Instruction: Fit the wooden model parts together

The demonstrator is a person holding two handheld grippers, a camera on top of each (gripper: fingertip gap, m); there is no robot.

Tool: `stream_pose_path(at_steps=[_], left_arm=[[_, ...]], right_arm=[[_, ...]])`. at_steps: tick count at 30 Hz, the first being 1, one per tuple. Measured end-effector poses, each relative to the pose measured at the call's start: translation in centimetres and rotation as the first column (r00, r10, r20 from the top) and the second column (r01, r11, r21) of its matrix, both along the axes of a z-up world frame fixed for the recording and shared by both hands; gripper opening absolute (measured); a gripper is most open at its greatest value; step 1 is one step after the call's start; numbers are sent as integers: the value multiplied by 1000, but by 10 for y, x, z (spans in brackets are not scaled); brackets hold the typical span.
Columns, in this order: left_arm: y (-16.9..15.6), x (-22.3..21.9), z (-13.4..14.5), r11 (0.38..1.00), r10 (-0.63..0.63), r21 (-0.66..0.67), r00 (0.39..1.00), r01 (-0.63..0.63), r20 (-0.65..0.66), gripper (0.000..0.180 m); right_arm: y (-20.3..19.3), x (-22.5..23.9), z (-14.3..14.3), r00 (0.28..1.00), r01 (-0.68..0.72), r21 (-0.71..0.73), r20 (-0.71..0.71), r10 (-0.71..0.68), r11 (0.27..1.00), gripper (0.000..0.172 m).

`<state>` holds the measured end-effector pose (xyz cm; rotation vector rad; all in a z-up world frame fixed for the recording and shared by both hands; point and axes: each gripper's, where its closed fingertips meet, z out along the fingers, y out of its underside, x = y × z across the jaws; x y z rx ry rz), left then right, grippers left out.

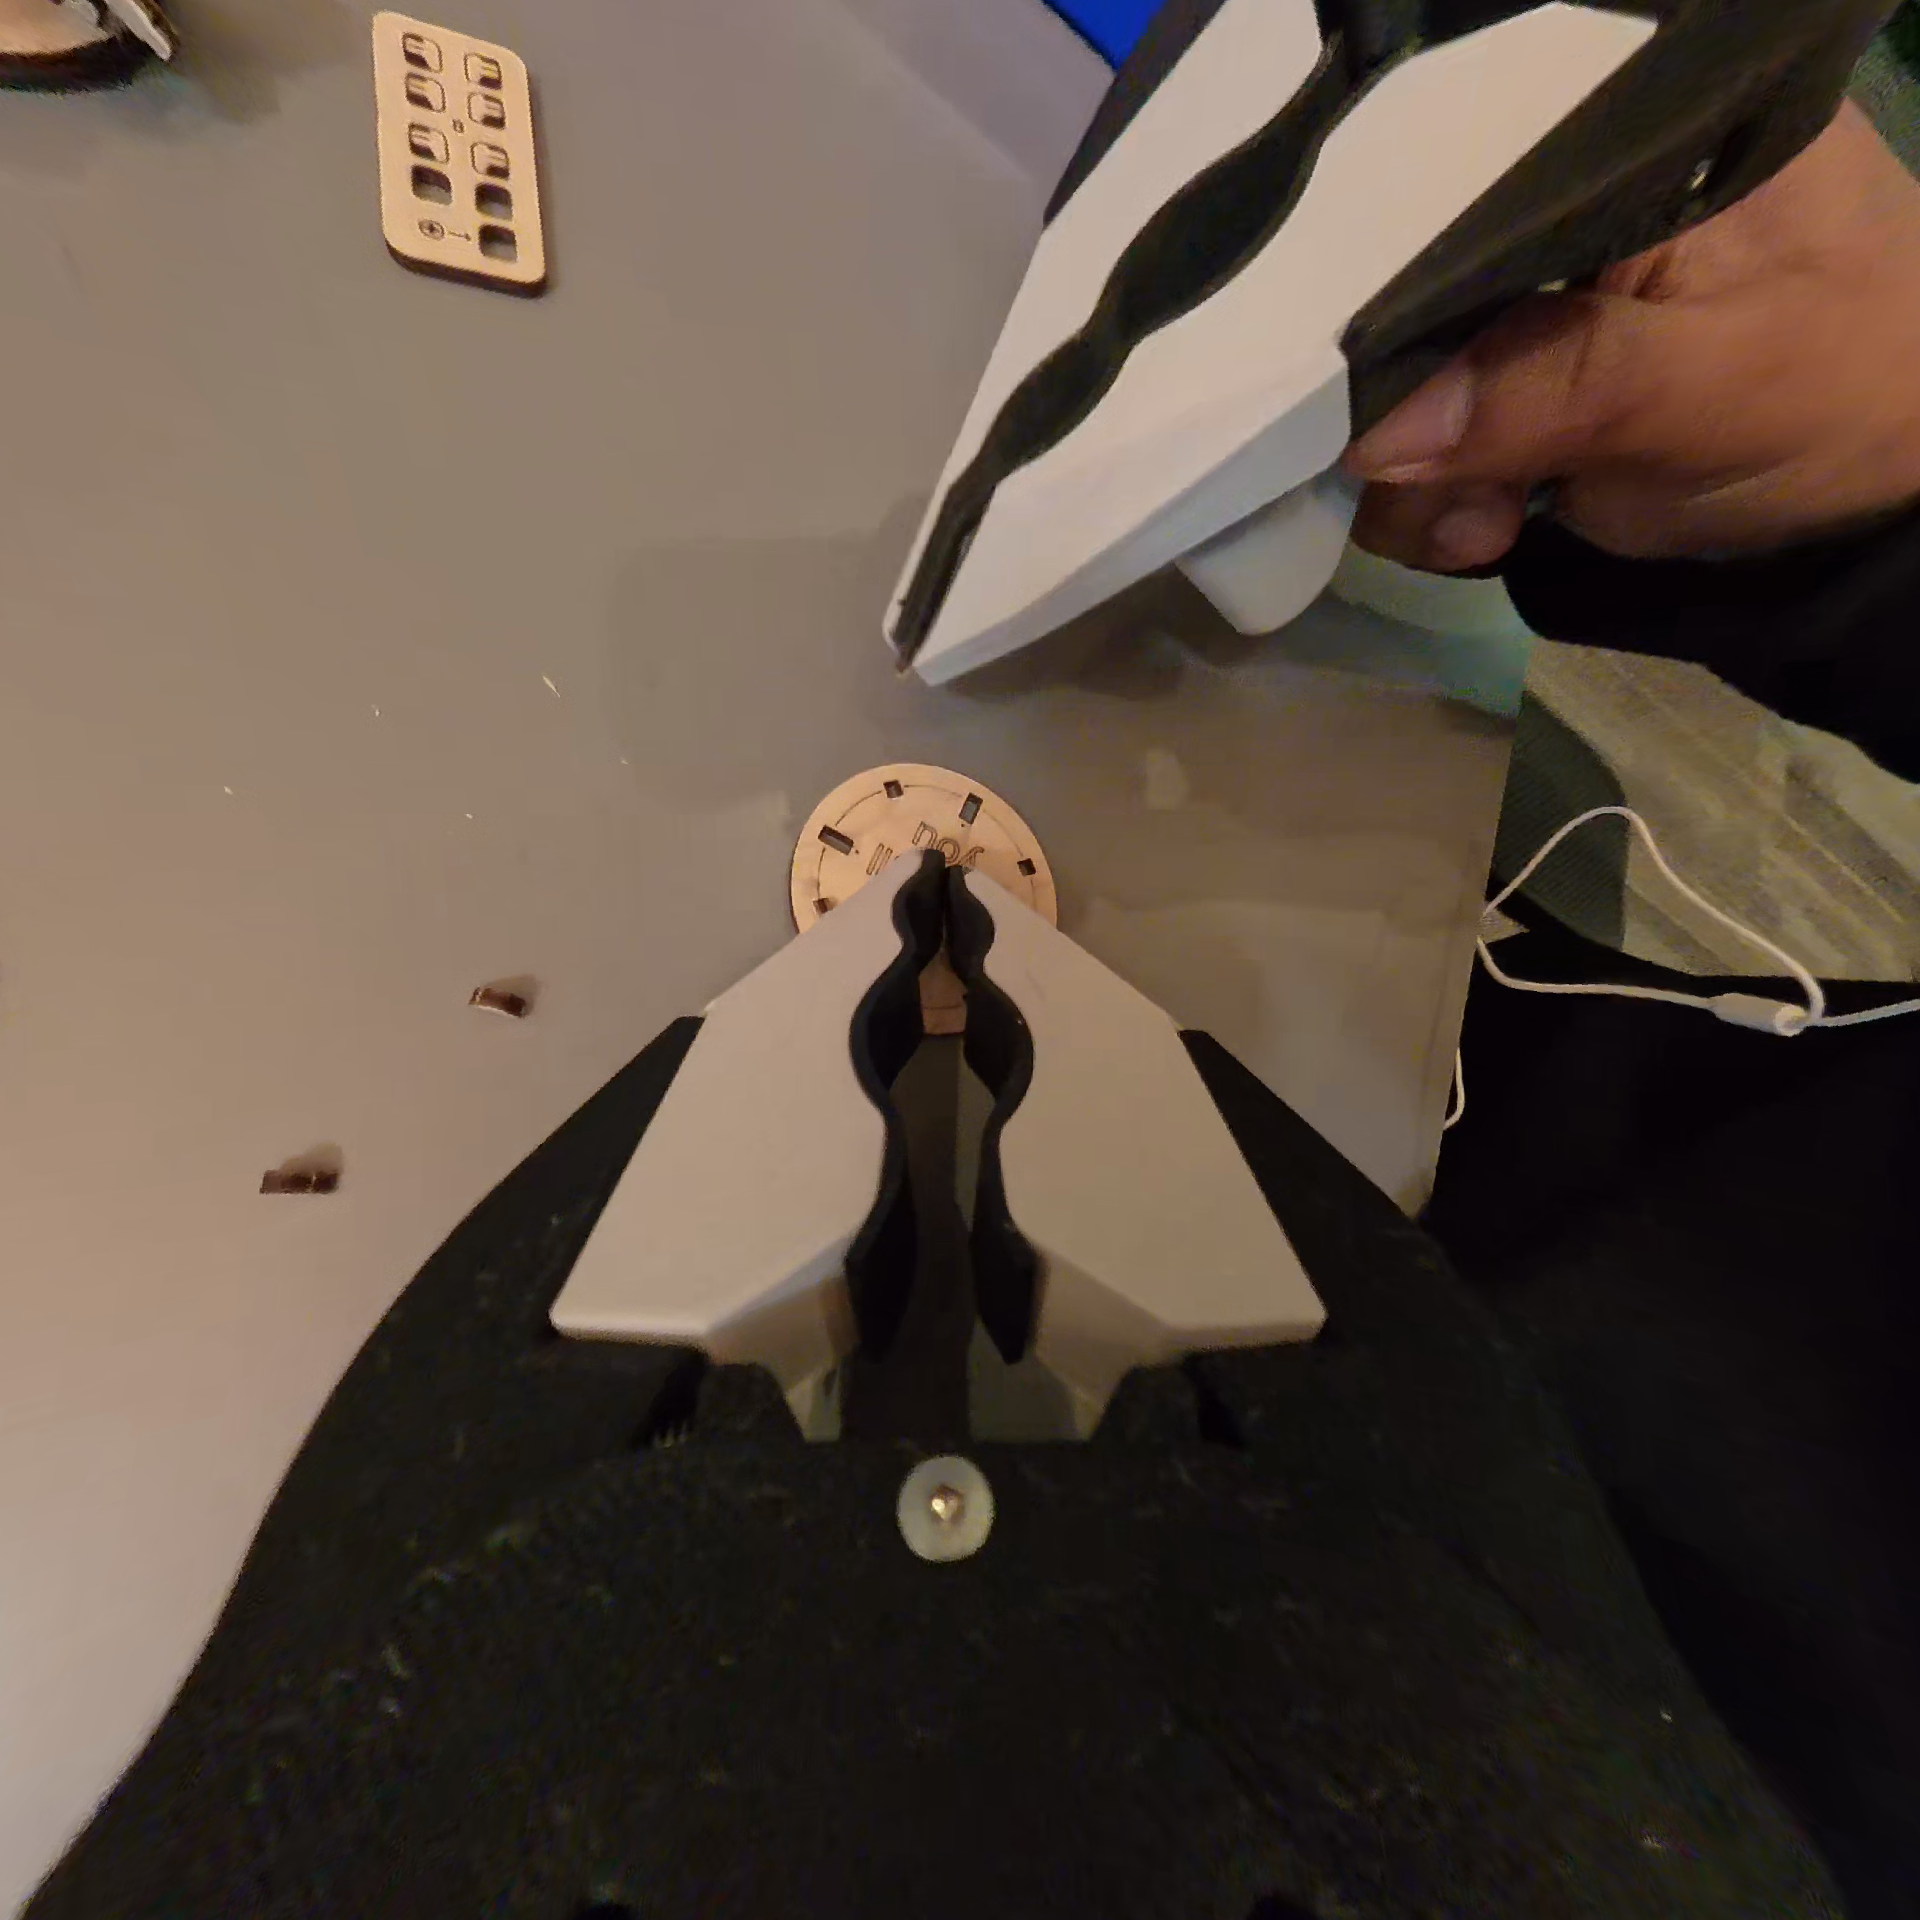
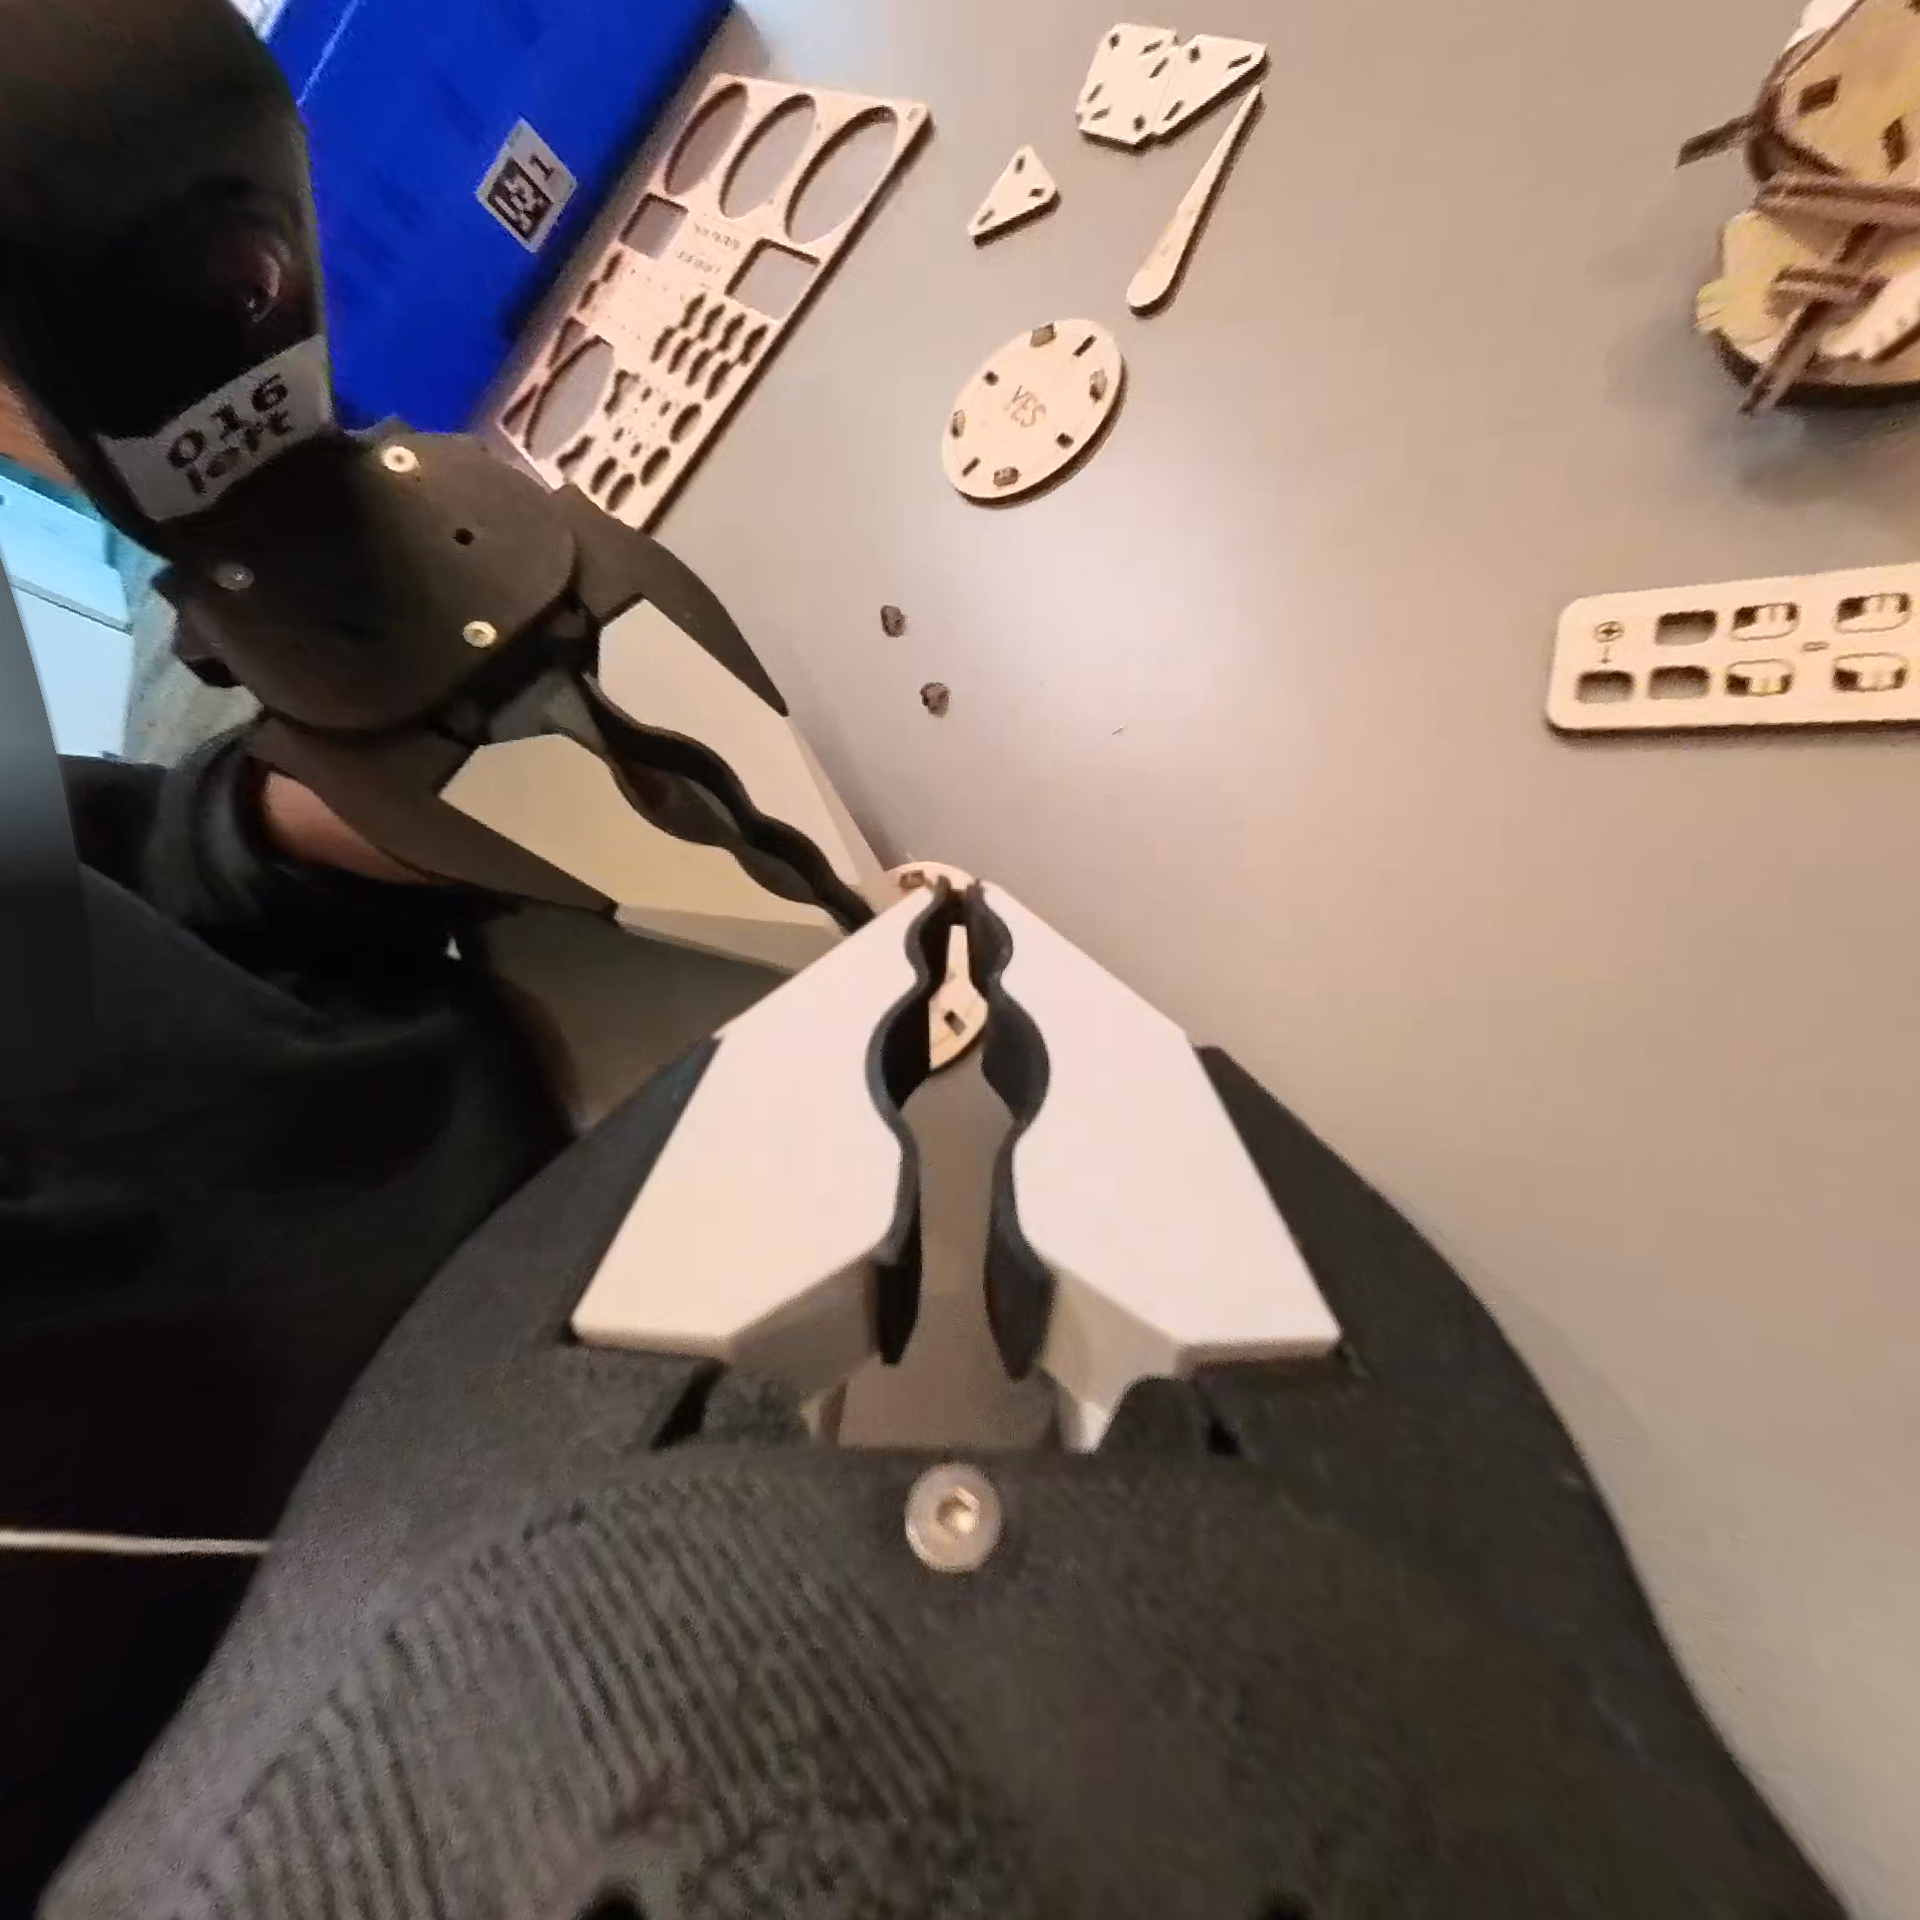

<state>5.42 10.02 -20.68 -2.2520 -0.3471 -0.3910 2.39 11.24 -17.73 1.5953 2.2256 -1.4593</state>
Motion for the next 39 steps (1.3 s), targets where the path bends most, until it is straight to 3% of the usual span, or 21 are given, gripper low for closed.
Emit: stream_pose_path(at_steps=[3,7,12,16,23,30,39], left_arm=[[-1,0,3,1000,1,17,1000,-1,11,0],[-1,-6,33,976,37,215,999,-38,8,0],[-4,-4,53,940,26,340,1000,-21,-10,12],[-8,-10,76,878,87,477,992,-34,-88,12],[-11,-1,96,826,123,561,957,47,-262,9],[-12,5,102,807,123,583,938,96,-325,0],[-11,14,101,805,92,573,921,156,-379,0]], right_arm=[[-8,5,-1,1000,-24,-21,6,24,999,0],[-13,9,3,1000,-27,-66,14,28,997,0],[-22,9,35,999,-5,-330,28,15,944,0],[-28,13,51,997,7,-477,69,29,879,0],[-35,20,65,986,44,-635,150,67,772,0],[-33,25,73,983,62,-718,163,81,694,0],[-30,33,75,985,74,-746,159,68,662,3]])
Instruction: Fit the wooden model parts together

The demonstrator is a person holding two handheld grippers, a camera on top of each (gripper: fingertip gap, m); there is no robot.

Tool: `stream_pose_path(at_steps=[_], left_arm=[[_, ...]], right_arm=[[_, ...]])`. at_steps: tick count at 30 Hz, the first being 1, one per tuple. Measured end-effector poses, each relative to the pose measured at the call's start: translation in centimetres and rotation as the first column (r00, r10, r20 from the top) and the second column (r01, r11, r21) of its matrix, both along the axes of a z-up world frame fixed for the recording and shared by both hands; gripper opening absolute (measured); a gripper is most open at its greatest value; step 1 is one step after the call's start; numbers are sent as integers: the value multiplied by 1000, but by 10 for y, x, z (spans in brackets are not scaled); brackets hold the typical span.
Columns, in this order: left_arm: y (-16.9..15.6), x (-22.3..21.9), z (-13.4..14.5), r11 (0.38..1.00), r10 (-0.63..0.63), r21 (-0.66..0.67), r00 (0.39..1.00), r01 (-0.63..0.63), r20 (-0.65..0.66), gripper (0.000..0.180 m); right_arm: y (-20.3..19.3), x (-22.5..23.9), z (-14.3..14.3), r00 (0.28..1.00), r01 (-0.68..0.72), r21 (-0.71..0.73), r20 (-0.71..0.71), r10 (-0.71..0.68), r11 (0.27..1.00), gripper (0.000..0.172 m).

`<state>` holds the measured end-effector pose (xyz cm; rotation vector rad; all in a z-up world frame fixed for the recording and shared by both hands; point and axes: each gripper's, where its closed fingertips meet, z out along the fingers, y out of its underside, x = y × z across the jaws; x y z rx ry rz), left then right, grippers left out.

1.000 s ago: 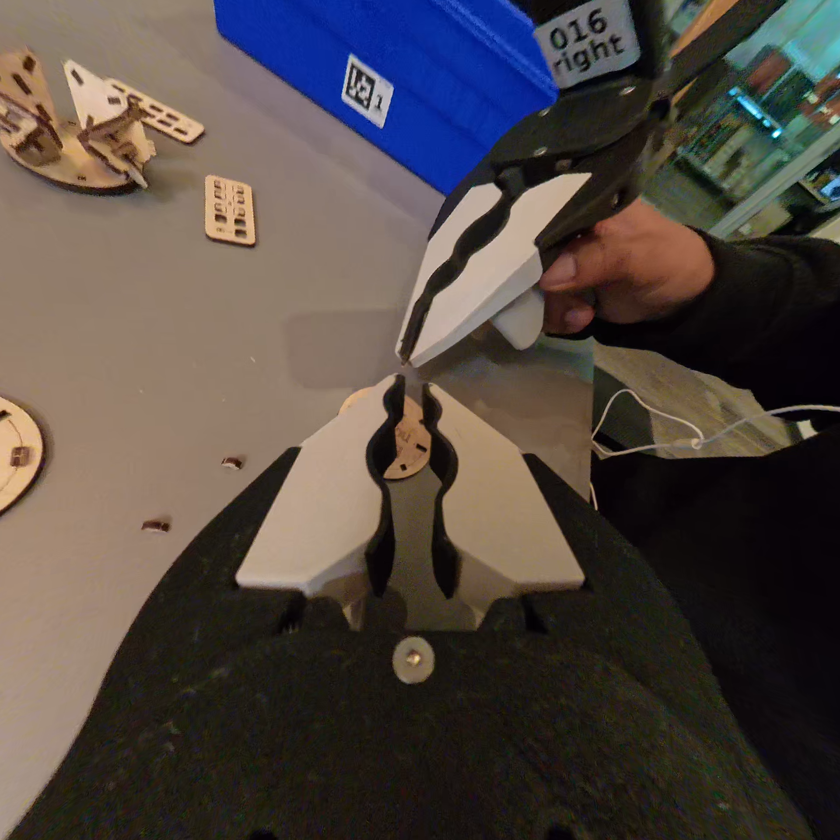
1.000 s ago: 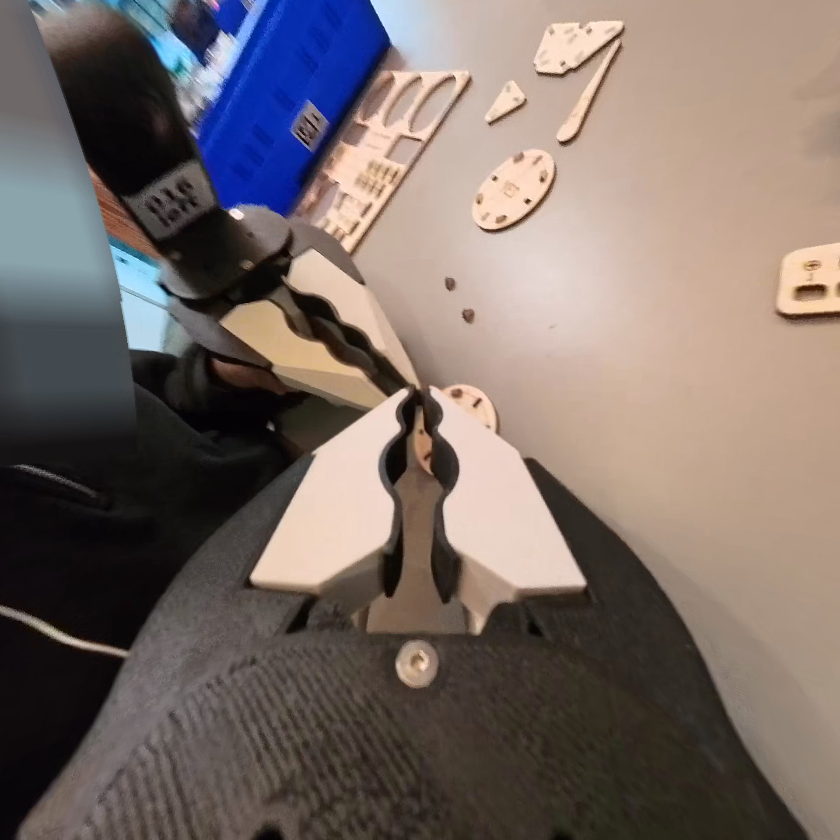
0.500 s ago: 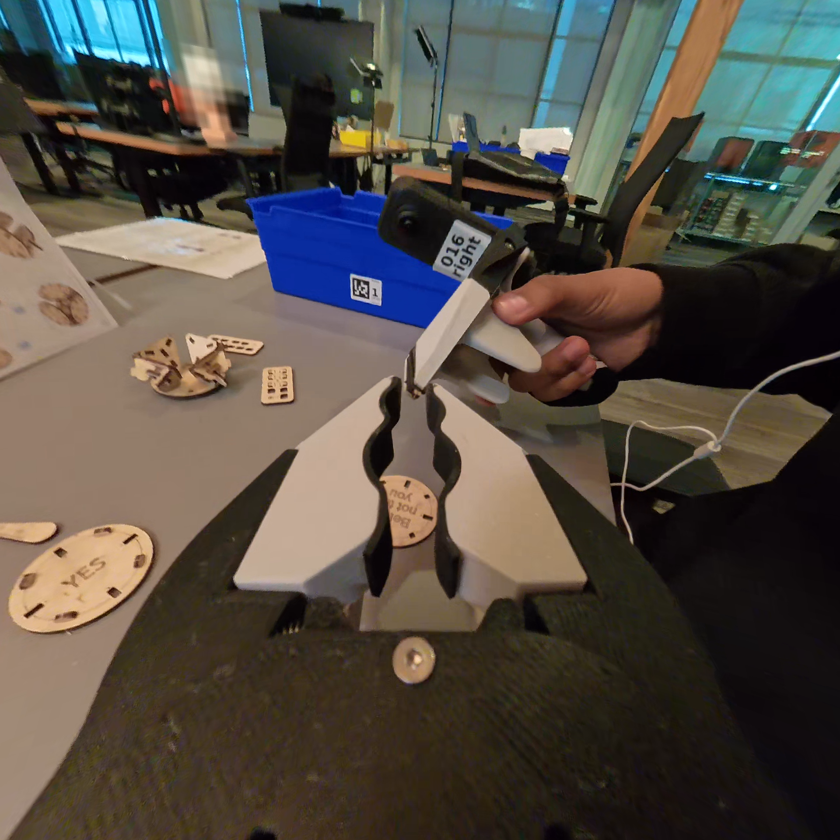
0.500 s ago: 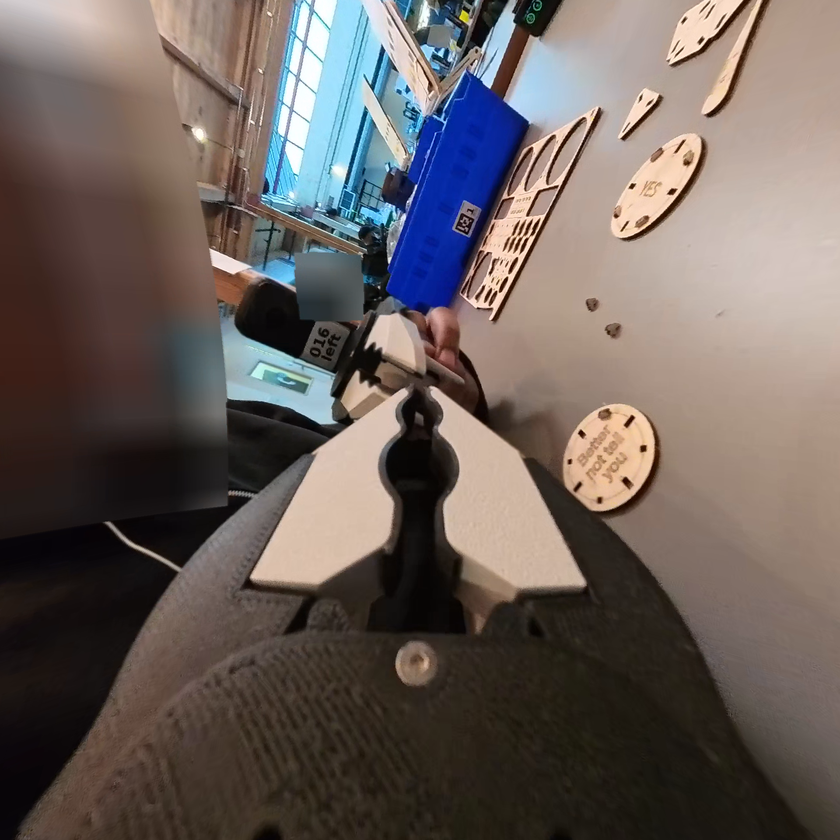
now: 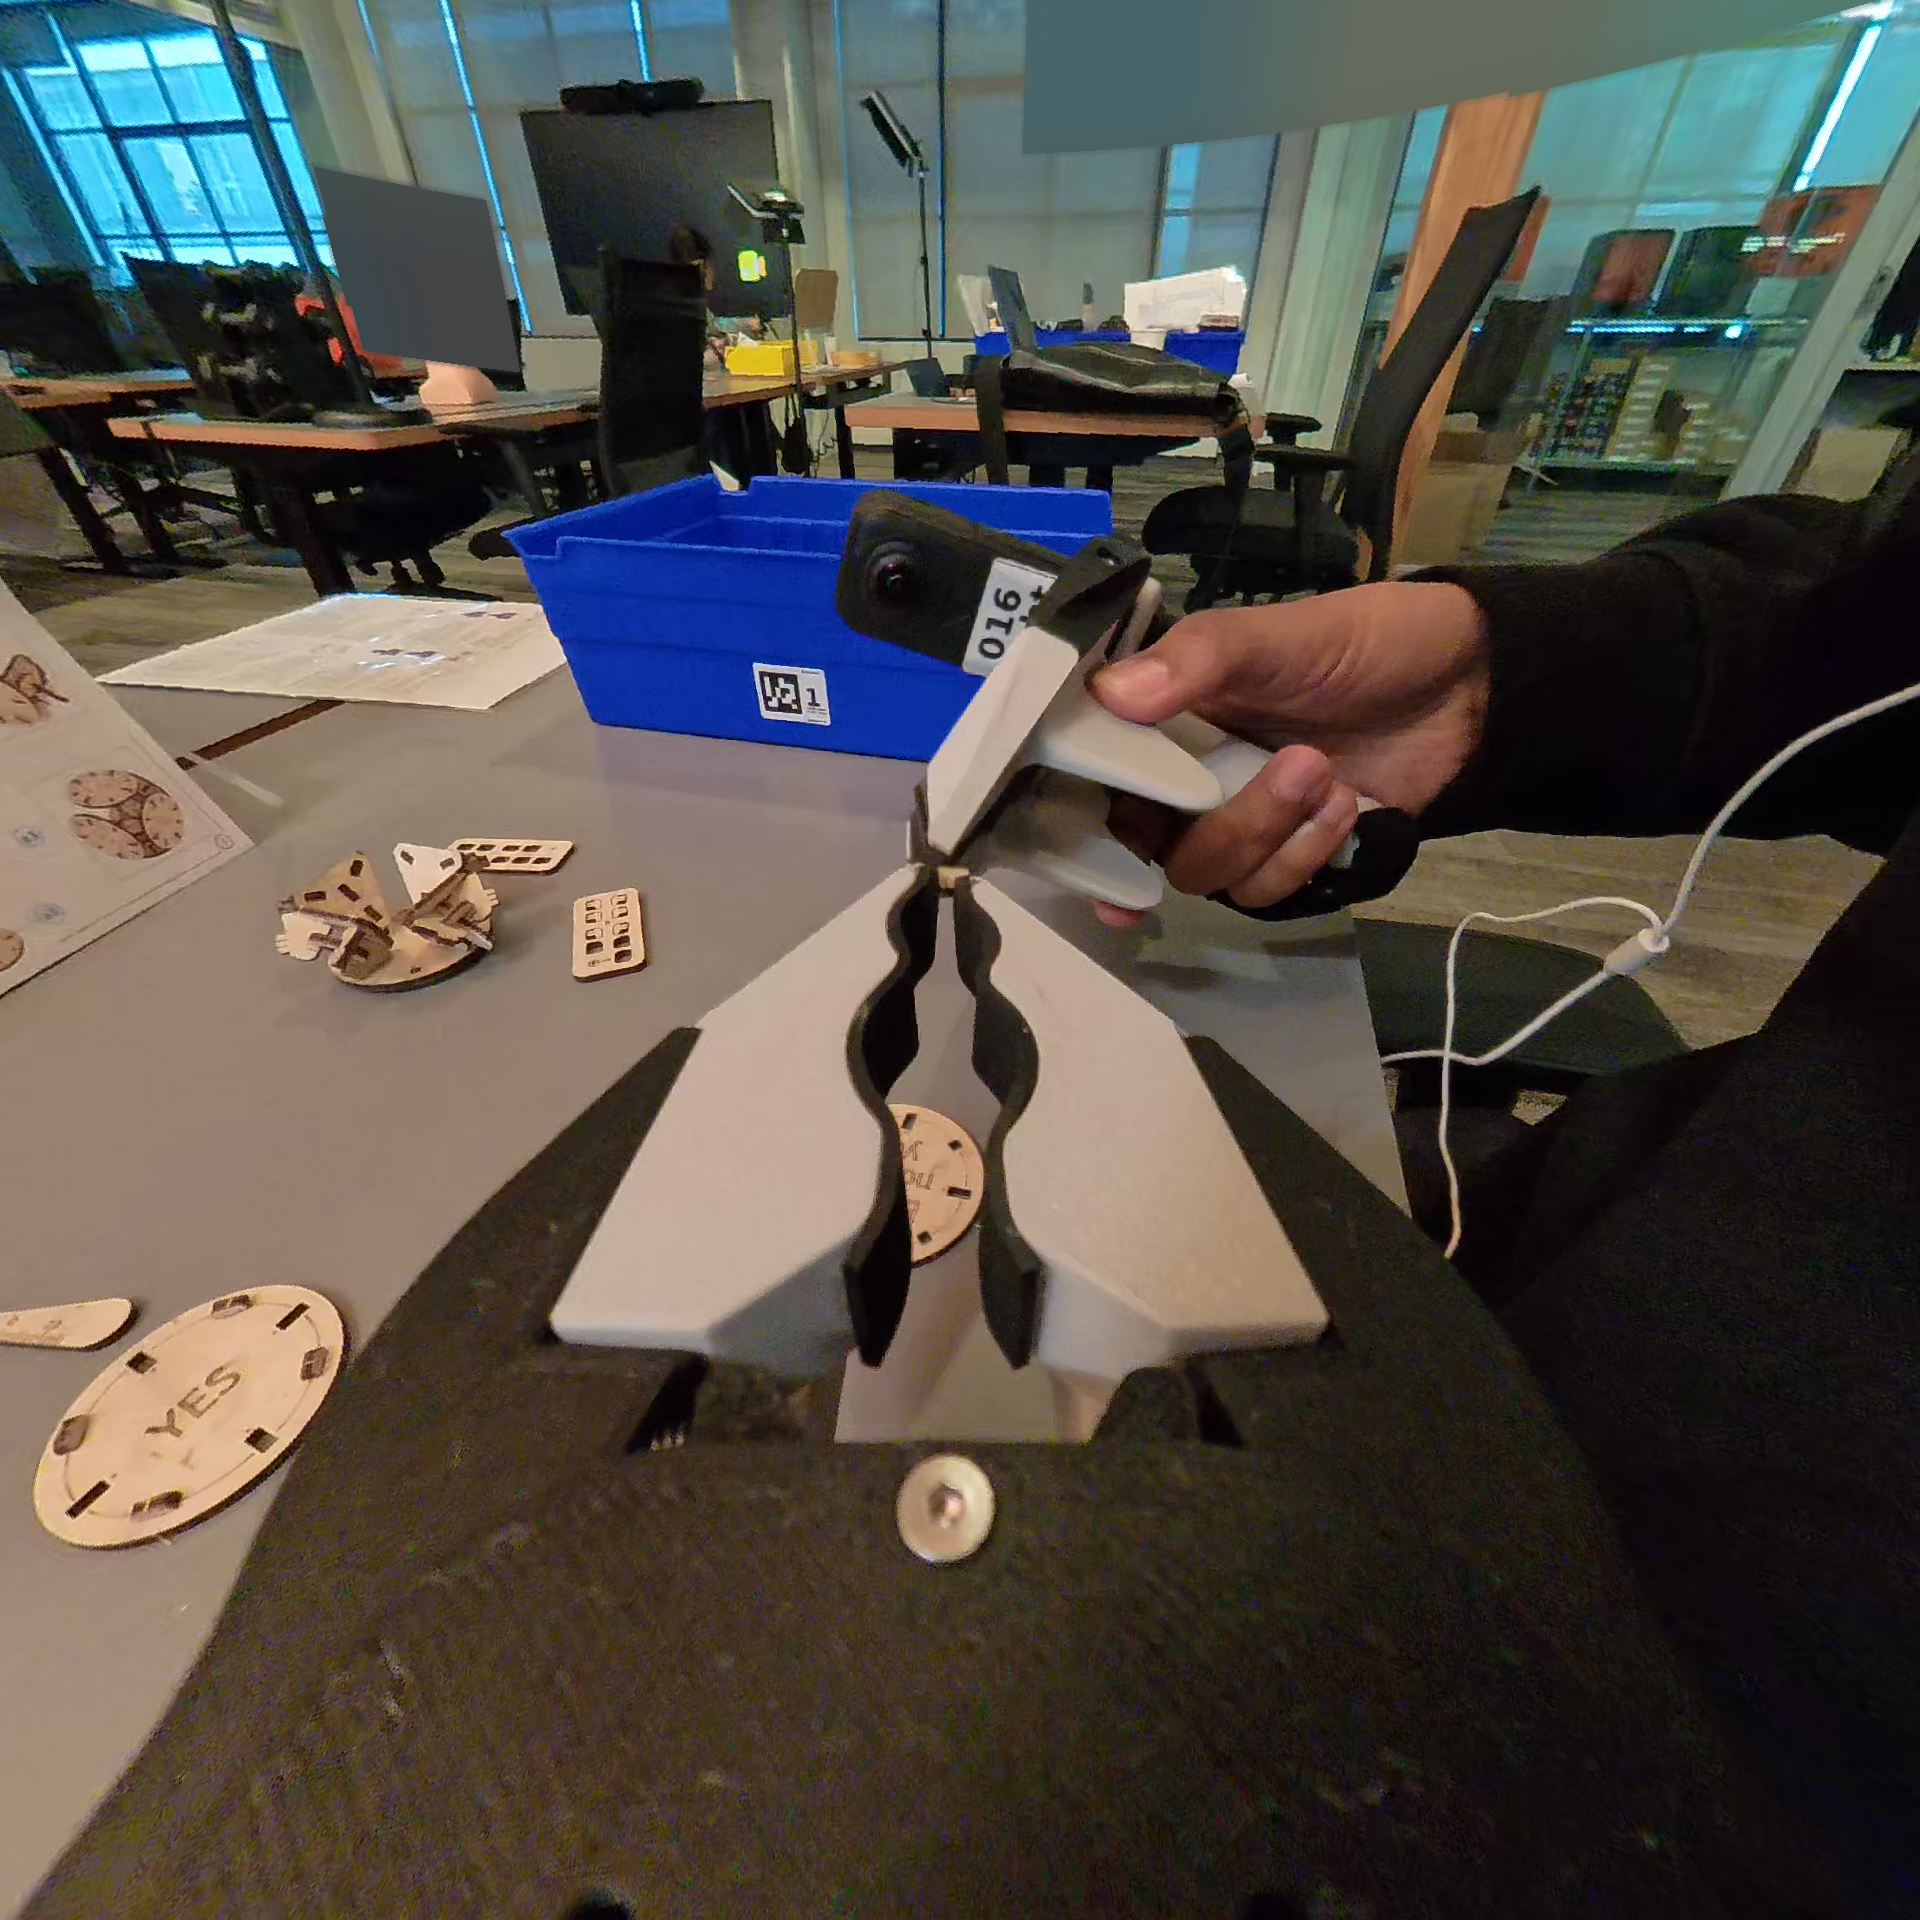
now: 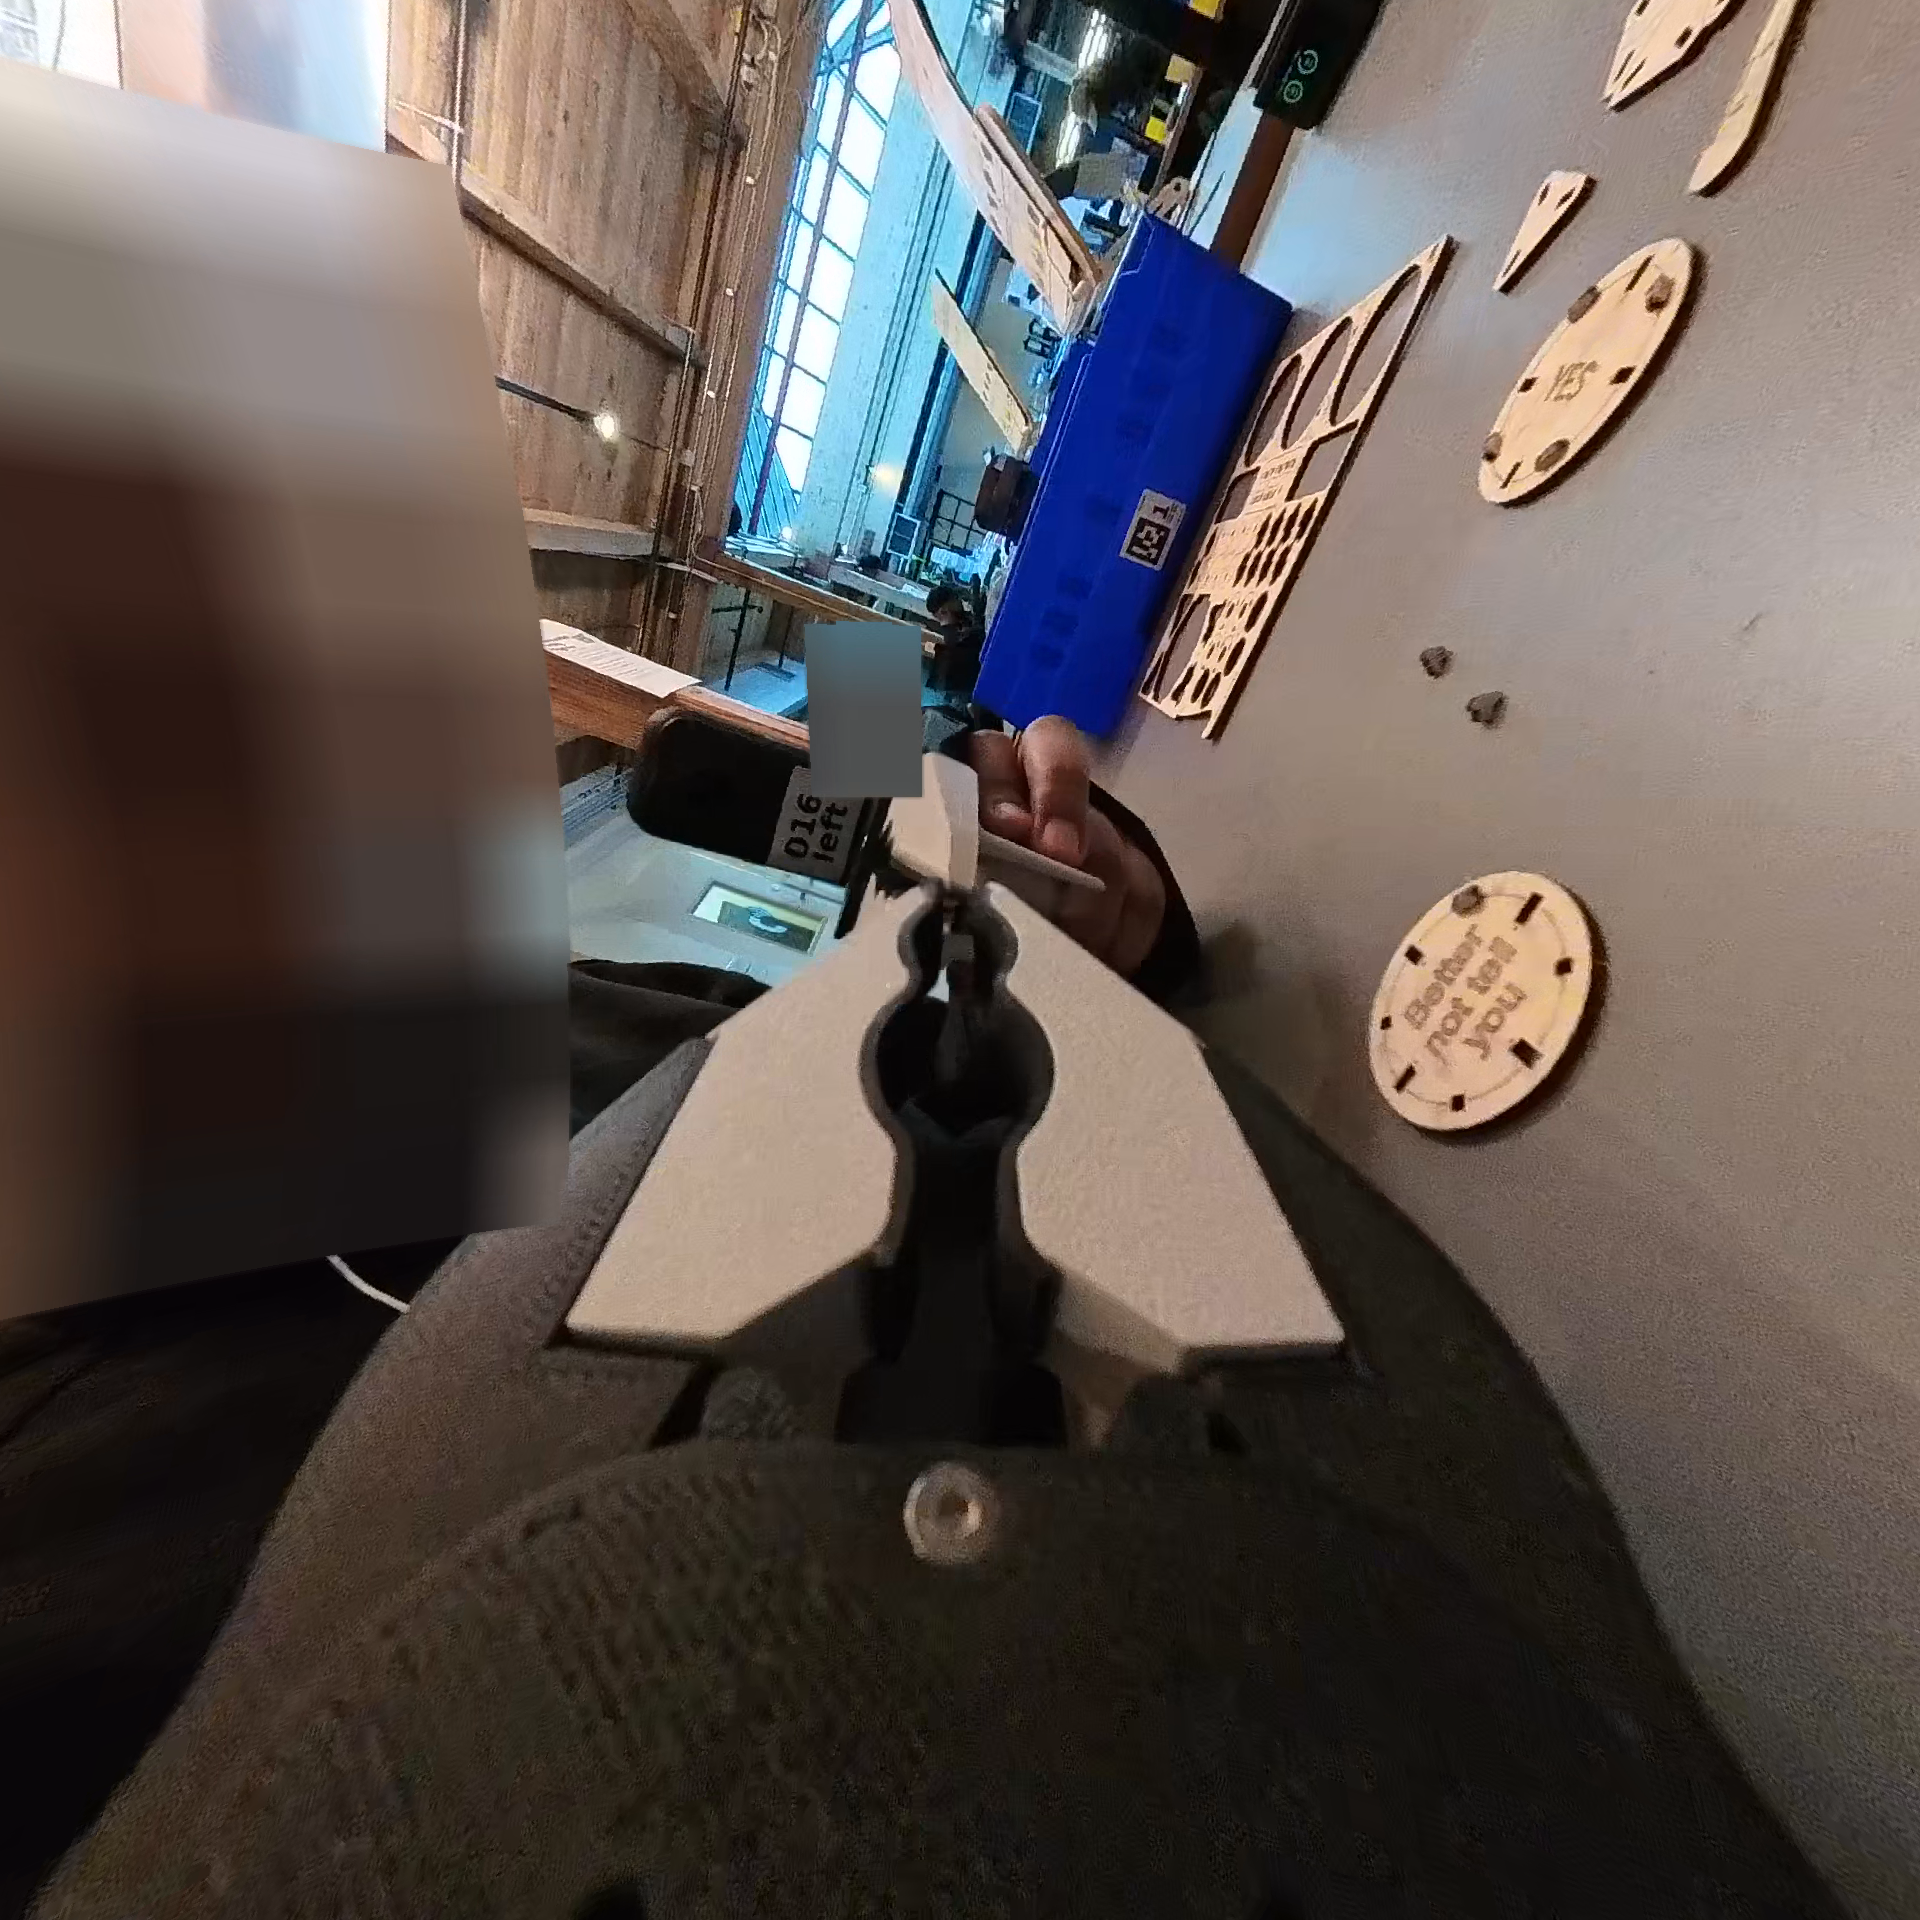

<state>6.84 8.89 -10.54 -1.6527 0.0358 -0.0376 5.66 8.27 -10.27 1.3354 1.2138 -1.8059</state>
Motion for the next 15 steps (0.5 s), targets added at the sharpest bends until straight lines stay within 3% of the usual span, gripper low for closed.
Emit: stream_pose_path(at_steps=[15], left_arm=[[1,0,-6,1000,5,-31,1000,-6,-19,0]], right_arm=[[2,2,-8,1000,-17,84,0,17,996,2]])
